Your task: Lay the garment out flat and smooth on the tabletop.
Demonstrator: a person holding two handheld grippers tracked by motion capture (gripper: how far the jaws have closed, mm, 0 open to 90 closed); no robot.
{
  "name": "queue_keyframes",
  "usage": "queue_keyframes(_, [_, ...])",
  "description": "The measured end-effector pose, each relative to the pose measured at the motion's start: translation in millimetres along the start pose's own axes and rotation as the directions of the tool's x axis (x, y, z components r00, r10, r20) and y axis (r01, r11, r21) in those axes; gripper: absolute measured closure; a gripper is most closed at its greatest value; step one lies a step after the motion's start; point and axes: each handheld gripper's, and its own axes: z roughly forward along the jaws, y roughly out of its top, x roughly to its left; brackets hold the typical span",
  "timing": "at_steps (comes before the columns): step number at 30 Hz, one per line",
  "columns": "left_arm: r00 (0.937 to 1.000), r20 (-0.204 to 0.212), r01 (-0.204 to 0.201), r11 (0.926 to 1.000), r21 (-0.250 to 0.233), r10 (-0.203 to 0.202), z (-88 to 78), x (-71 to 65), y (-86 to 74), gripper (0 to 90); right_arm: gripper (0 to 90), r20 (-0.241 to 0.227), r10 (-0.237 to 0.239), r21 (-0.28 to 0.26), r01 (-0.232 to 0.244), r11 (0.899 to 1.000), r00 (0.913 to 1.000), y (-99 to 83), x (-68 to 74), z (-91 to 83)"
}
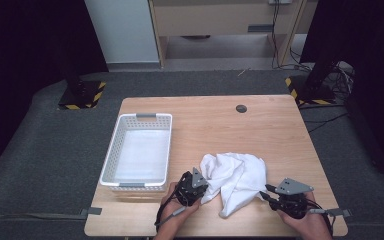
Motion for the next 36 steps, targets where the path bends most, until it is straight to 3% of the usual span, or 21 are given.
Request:
queue_keyframes(3, [0.9999,0.0,-0.011,0.9997,0.021,0.011,5.3,-1.5,-1.1,83.4,55.2,-0.01,-0.014,-0.025,0.014,1.0,0.9999,2.3,3.2,0.3])
queue_keyframes(7, [0.9996,-0.002,-0.029,0.9993,0.023,0.029,7.6,-4.6,-0.1,83.5,46.5,-0.037,-0.042,-0.017,0.041,0.999,0.9984,2.3,10.5,7.6])
queue_keyframes(12, [0.9989,0.007,-0.045,0.9988,0.019,0.045,9.0,-8.0,0.2,84.6,41.9,-0.093,-0.069,-0.004,0.069,0.998,0.9933,2.4,21.9,17.4])
queue_keyframes(14, [0.9986,0.014,-0.051,0.9985,0.019,0.051,9.6,-10.0,0.5,85.0,44.0,-0.107,-0.096,0.009,0.098,0.995,0.9896,2.1,28.1,21.5])
queue_keyframes(17, [0.9981,0.022,-0.058,0.9982,0.018,0.058,10.2,-12.1,1.0,85.3,54.4,-0.109,-0.13,0.045,0.135,0.99,0.9855,0.6,33.7,27.7])
queue_keyframes(22, [0.9982,0.029,-0.054,0.9985,0.006,0.054,8.4,-14.5,2.4,85.6,76.7,-0.108,-0.131,0.058,0.138,0.989,0.9854,-0.8,35.2,30.6])
queue_keyframes(25, [0.9985,0.028,-0.046,0.9984,-0.034,0.047,2.6,-15.9,5.6,85.6,85.4,-0.106,-0.136,0.063,0.143,0.988,0.985,-0.5,34.1,29.2])
queue_keyframes(29, [0.9991,0.011,-0.039,0.9957,-0.084,0.04,-6.7,-15.3,8.7,85.7,87.0,-0.096,-0.121,0.052,0.126,0.991,0.988,0.5,29.4,25.4])
queue_keyframes(32, [0.9998,-0.019,-0.006,0.9938,-0.111,0.004,-13.6,-7.9,8.4,85.6,87.0,-0.085,-0.087,0.032,0.09,0.995,0.9926,1.9,21.4,18.2])
queue_keyframes(35, [0.9985,-0.036,0.039,0.9961,-0.079,-0.042,-13.2,4.1,2.9,85.6,87.0,-0.054,-0.047,0.018,0.048,0.999,0.9975,1.0,9.1,9.8])
queue_keyframes(36, [0.9976,-0.041,0.054,0.9975,-0.045,-0.056,-9.7,9.4,-1.1,85.6,86.9,-0.031,-0.012,0.017,0.013,1.0,0.9994,-2.0,0.6,6.1])
